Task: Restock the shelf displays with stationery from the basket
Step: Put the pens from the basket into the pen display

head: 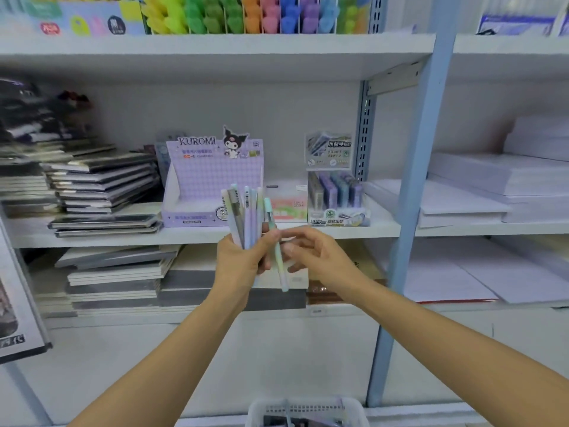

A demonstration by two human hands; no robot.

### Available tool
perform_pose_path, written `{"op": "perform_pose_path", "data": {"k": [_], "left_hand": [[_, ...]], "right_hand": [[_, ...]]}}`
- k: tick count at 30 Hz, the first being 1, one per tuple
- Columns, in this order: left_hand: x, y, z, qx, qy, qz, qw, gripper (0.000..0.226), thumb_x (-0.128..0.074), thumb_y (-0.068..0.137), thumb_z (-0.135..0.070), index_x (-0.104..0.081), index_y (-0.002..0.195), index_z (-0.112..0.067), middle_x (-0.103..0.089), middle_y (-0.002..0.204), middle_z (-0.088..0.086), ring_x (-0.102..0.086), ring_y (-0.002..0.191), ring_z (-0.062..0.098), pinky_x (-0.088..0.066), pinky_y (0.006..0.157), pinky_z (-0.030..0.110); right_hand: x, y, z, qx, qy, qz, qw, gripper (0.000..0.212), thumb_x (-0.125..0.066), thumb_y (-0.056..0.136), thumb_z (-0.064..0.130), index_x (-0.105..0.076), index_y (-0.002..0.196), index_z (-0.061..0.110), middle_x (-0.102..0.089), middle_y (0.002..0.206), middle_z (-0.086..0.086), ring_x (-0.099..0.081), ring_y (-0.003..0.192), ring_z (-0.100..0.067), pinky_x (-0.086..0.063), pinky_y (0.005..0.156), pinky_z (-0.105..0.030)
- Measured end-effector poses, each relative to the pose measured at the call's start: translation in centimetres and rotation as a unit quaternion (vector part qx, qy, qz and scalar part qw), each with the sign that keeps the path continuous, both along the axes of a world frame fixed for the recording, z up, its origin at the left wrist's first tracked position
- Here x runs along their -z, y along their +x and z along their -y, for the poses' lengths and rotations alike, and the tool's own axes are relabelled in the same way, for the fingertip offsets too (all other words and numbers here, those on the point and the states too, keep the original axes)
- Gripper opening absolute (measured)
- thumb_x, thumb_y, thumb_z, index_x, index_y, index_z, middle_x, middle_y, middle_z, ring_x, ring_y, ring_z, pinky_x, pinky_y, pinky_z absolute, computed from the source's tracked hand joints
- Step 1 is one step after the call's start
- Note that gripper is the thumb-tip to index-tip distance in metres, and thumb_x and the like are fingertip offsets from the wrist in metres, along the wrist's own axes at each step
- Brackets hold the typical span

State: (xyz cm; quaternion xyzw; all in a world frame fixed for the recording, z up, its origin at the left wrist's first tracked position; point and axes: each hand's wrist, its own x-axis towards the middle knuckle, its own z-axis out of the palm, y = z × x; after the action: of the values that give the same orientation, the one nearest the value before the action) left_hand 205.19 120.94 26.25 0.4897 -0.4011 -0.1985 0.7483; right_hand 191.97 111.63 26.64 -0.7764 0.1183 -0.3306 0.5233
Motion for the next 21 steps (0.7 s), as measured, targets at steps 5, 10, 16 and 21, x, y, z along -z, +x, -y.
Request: {"op": "perform_pose_path", "data": {"k": [5, 10, 16, 21], "left_hand": [[-2.1, 0.5, 0.7, 0.013, 0.039, 0.065, 0.997, 0.017, -0.081, 0.076, -0.02, -0.067, 0.076, -0.011, -0.057, 0.052, 0.002, -0.045, 0.04, 0.013, -0.039, 0.042, 0.019], [-3.8, 1.3, 1.3, -0.004, 0.021, 0.089, 0.996, 0.021, -0.073, 0.082, -0.033, -0.073, 0.082, -0.012, -0.056, 0.049, 0.013, -0.047, 0.039, 0.014, -0.04, 0.042, 0.022], [-4.4, 3.4, 2.0, -0.046, -0.013, 0.036, 0.998, 0.024, -0.061, 0.092, -0.031, -0.072, 0.086, -0.011, -0.06, 0.062, 0.014, -0.048, 0.045, 0.017, -0.04, 0.044, 0.024], [-4.6, 4.4, 2.7, -0.028, -0.005, 0.019, 0.999, 0.02, -0.058, 0.095, -0.024, -0.07, 0.096, -0.009, -0.067, 0.069, 0.006, -0.053, 0.046, 0.016, -0.042, 0.043, 0.023]], "right_hand": [[-4.6, 1.3, 0.8, 0.033, -0.067, 0.073, 0.995, 0.015, -0.059, 0.095, 0.02, -0.067, 0.106, 0.026, -0.07, 0.087, 0.012, -0.062, 0.075, -0.002, -0.05, 0.065, -0.019], [-7.2, 2.8, 2.7, 0.046, -0.09, 0.074, 0.992, 0.01, -0.059, 0.095, 0.016, -0.069, 0.095, 0.017, -0.065, 0.074, 0.006, -0.056, 0.063, -0.002, -0.046, 0.06, -0.017], [-9.1, 4.5, 5.7, 0.174, -0.189, 0.015, 0.966, 0.023, -0.061, 0.094, 0.028, -0.063, 0.074, 0.016, -0.055, 0.071, 0.007, -0.049, 0.072, -0.005, -0.041, 0.07, -0.032], [-9.0, 5.8, 6.5, 0.207, -0.283, -0.145, 0.925, 0.023, -0.054, 0.095, 0.039, -0.053, 0.075, 0.027, -0.057, 0.083, 0.01, -0.053, 0.095, -0.018, -0.034, 0.102, -0.046]]}}
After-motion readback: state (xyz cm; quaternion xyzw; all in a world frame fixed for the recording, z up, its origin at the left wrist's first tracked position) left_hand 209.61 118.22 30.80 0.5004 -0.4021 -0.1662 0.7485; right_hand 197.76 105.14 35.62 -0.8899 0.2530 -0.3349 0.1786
